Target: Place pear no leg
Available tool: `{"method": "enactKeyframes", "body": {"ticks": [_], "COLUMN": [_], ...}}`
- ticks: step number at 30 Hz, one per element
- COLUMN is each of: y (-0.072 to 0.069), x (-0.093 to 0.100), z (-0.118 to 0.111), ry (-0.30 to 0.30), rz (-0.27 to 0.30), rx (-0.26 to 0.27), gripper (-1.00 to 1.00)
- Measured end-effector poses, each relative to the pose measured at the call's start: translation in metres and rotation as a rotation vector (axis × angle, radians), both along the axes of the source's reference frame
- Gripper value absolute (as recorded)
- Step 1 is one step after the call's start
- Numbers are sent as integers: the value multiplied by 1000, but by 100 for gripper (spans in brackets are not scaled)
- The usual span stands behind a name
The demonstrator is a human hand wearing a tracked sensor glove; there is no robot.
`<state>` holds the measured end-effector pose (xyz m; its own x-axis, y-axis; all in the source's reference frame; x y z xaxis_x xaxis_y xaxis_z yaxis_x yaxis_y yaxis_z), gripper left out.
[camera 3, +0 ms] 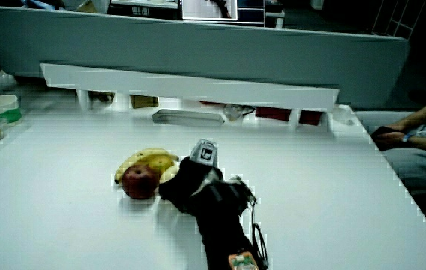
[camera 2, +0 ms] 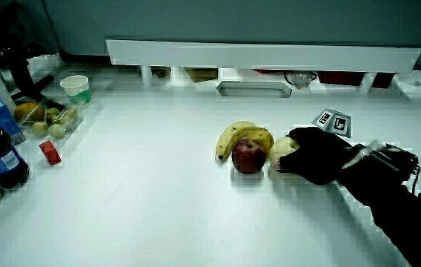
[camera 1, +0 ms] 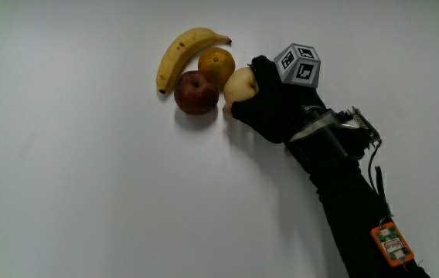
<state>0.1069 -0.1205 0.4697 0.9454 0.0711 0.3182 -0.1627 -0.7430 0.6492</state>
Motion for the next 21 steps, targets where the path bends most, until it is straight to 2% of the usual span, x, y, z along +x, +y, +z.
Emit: {"method": "enactKeyframes", "body": {"ticks": [2, 3, 6, 8, 9, 11, 15, 16, 17, 18, 20, 21], "y": [1, 2, 2, 2, 2, 4, 13, 17, 22, 26, 39, 47], "x": [2, 2, 4, 8, 8, 10, 8, 8, 4, 5, 1, 1], "z": [6, 3, 6, 7, 1, -6, -34, -43, -57, -57, -75, -74], "ry": [-7, -32, -15, -29, -53, -17, -12, -12, -26, 15, 44, 54], "rz": [18, 12, 5, 19, 16, -7, -75, -96, -128, -147, -193, -199], "rx": [-20, -22, -30, -29, -26, -8, 15, 29, 53, 63, 154, 97], "gripper": [0, 0, -25, -42, -50, -67, -100, -100, -100, -100, -100, -100]}}
